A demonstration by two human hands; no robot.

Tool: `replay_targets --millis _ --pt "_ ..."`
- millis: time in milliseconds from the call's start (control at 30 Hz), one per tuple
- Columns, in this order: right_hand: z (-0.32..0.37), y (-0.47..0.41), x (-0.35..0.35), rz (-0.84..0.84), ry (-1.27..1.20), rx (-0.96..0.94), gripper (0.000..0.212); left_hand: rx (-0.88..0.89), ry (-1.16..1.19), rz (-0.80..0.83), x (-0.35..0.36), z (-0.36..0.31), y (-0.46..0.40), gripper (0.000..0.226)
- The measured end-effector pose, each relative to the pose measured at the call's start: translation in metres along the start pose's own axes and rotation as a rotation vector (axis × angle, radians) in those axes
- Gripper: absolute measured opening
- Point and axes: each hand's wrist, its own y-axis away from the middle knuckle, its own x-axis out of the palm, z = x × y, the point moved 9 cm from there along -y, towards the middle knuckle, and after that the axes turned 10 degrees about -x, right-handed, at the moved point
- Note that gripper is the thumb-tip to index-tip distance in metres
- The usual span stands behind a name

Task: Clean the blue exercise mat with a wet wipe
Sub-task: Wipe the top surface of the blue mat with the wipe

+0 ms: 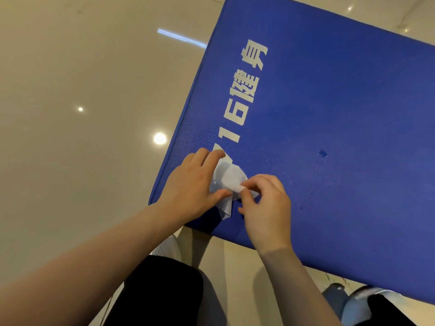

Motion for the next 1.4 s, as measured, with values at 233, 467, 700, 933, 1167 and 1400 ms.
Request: replay_targets --millis 233,467,700,933,1167,1400 --pt "0.0 -0.017 -0.014 -0.091 -0.242 0.13 0.018 -0.209 0.161 0.031 -0.004 0.022 -0.001 0.049" --pt "0.011 -0.028 -0.013 -0.082 -0.056 0.04 0.007 -0.12 0.196 0.106 0.014 -0.002 0.0 0.073" --pt "0.022 -0.061 -0.041 -0.065 0.068 -0.06 0.023 -0.361 0.466 0.025 0.013 0.029 0.002 0.048" --pt "0.059 -0.038 -0.095 -0.335 0.183 -0.308 0.03 -0.62 1.452 0.157 0.019 0.002 0.028 0.037" --pt "0.02 0.017 0.027 -0.057 0.443 -0.496 0.009 -0.838 1.144 0.121 0.044 0.061 0.057 0.034" --pt "-0.013 0.053 0.084 0.215 0.718 -0.518 0.052 -0.76 1.005 0.159 0.041 0.078 0.08 0.034"
